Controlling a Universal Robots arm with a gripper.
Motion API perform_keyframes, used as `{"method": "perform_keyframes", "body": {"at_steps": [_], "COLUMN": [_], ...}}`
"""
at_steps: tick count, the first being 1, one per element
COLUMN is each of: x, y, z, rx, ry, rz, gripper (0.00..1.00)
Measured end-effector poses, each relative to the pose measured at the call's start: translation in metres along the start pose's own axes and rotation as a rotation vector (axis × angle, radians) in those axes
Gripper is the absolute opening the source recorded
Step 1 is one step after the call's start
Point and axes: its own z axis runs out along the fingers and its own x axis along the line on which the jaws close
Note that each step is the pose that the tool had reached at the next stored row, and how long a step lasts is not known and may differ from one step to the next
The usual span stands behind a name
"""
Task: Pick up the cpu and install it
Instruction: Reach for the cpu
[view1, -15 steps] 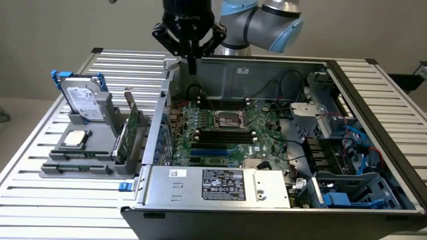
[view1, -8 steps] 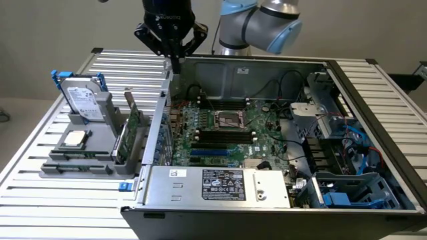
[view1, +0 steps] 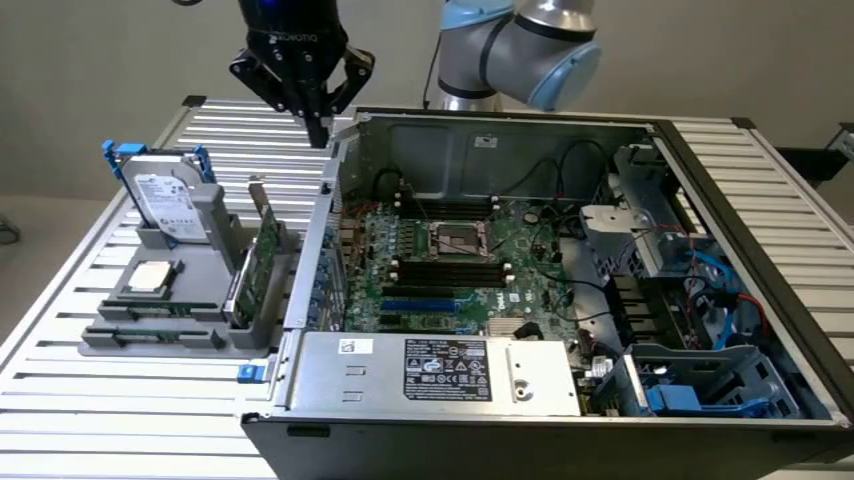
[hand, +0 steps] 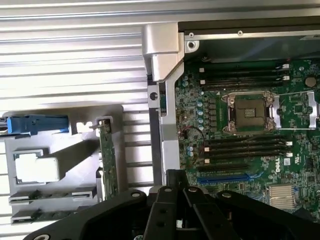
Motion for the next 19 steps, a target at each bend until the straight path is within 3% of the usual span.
{"method": "perform_keyframes", "body": {"at_steps": [9,19], "x": [0.041,0.087], "y": [0.0049,0.006], "z": [0.0028,0.0029], "rx": [0.0001,0.0005], "ry": [0.0016,0.0144], "rz": [0.0,0.001], "gripper": [0.11,0.11]}}
